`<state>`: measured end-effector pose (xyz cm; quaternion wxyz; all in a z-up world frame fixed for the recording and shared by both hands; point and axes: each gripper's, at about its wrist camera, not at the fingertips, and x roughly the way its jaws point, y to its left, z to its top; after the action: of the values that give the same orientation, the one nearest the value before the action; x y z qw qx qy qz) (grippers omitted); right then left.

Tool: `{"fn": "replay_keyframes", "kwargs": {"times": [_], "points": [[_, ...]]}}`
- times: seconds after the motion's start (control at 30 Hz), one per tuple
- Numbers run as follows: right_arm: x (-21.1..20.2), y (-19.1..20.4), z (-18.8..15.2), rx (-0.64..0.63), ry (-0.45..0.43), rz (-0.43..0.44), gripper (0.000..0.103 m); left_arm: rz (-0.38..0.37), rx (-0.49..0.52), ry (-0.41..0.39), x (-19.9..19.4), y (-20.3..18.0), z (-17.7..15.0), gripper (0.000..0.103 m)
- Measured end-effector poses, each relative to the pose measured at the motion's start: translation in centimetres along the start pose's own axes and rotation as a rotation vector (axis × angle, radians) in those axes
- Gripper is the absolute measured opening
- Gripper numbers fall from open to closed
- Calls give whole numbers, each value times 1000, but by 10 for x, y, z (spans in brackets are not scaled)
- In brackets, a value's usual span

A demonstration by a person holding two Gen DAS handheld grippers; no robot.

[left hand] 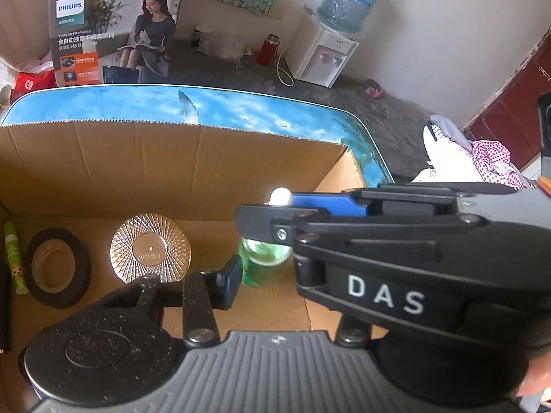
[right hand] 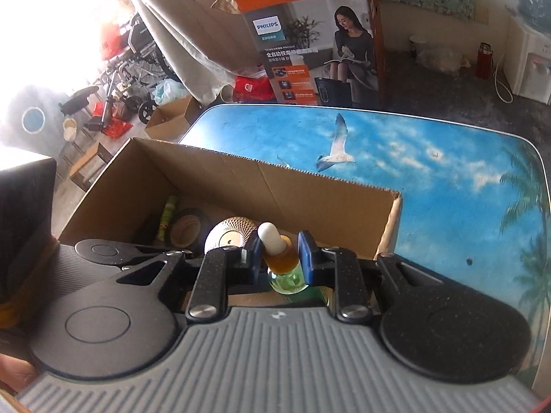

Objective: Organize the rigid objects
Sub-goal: 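Lower the bottle into the box and open the right gripper, then withdraw the right gripper from the box toward the white plug adapter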

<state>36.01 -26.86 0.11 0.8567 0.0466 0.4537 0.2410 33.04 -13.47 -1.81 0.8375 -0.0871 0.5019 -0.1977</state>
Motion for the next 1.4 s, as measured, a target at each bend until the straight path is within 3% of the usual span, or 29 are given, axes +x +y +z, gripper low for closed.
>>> {"fn": "replay_keyframes", "kwargs": {"times": [0.4, 0.57, 0.6, 0.73, 0.9, 1.07, 1.2, 1.4], "points": [[-16, 12, 0, -16, -14, -34, 35, 22, 5, -56, -27, -8, -6, 71], [-61, 27, -15, 25, -125, -12, 53, 44, 70, -121, -67, -21, -25, 79], [-73, 32, -21, 34, -155, -14, 55, 47, 83, -132, -75, -23, -30, 82], [-124, 54, -54, 56, -283, -44, 81, 45, 141, -171, -110, -31, -58, 85], [-172, 77, -104, 92, -387, -41, 88, 48, 213, -226, -157, -33, -100, 92], [-195, 96, -153, 125, -415, -33, 94, 71, 267, -258, -189, -31, -146, 97], [-201, 109, -187, 156, -410, -7, 95, 73, 245, -259, -205, -13, -177, 98], [-192, 121, -225, 198, -359, 24, 100, 134, 172, -233, -210, 23, -214, 99]]}}
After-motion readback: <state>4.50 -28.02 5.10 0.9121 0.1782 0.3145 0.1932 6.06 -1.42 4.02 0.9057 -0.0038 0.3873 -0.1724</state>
